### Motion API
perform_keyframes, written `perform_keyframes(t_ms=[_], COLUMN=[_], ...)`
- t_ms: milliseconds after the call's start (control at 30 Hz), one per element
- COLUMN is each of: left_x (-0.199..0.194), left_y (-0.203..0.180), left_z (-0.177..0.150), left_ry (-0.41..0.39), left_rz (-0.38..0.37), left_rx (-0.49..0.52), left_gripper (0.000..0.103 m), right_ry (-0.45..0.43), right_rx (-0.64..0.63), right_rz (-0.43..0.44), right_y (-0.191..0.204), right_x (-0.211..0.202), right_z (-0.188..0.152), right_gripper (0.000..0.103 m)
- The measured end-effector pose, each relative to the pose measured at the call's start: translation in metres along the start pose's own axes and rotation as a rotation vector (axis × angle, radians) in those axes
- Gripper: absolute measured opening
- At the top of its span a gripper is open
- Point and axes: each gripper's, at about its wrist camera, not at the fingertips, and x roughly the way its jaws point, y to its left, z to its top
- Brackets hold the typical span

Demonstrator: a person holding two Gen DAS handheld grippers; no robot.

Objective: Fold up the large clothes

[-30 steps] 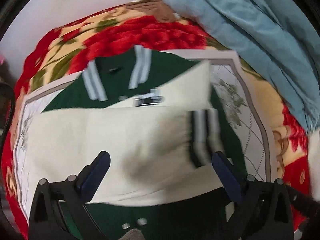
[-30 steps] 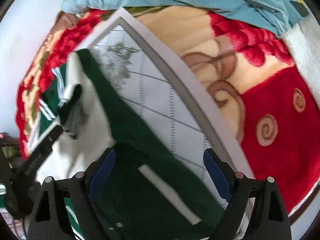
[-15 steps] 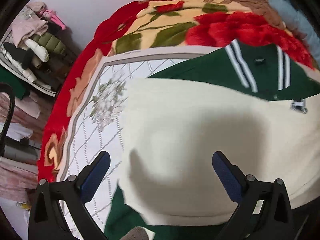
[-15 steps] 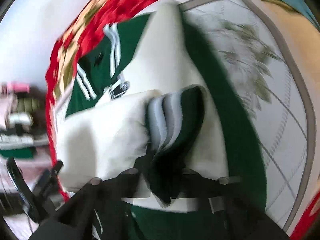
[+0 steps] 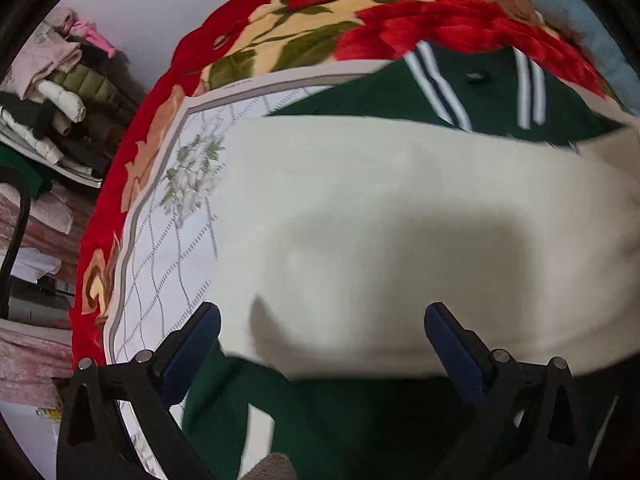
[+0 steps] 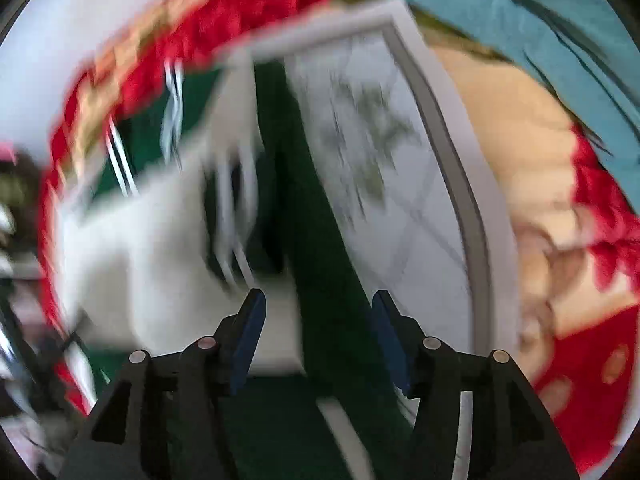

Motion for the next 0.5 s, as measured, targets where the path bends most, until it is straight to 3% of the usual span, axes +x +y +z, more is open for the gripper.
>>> perform_keyframes(t_ms=[100,167,200,233,267,367,433,500], left_x=[0.001,0.006,0.008,0.01,0.012,0.017,0.02,0.02], left_y=[-0.021,-0.03,-0.031,-0.032,-0.031,-0.029,-0.03,-0.032], left_z=[-0.01,-0.013,-0.013,-0.012,-0.011,-0.009,-0.008,-0.007], left_ry=[0.004,0.013,0.013,0.009,0.006,0.002,0.006,0.014], left_rz=[0.018,0.022,0.027,0.033,0.038,0.035,0.028,0.029], left_rx=[0.061,0.08,0.081,0.079,0.074,0.053,0.047,0.041], left_gripper=[0.103,0.103,0.103,0.103,0.103,0.103,0.103,0.103], right_ry=[0.126,0.116,0.064,0.013,-0.028,-0.112,-0.063,-0.039], right_rx=[-0.134,-0.183,-0.162,-0.1,0.041,0.362,0.544,0.546], right_rz=[-0.049,-0.116,-0.138,-0.125,-0.041,0.036,0.173,0.192], right_y=[0.018,0.023,0.02,0.011,-0.012,-0.077,-0.116,-0.119], right_x=[0.034,0.049,0.048,0.044,0.036,0.03,0.052,0.052], right_z=[-0.022,-0.021,-0.014,-0.007,0.001,0.001,-0.004,0.0], right_gripper=[0.058,0.054,0.026,0.018,0.018,0.018,0.017,0.017])
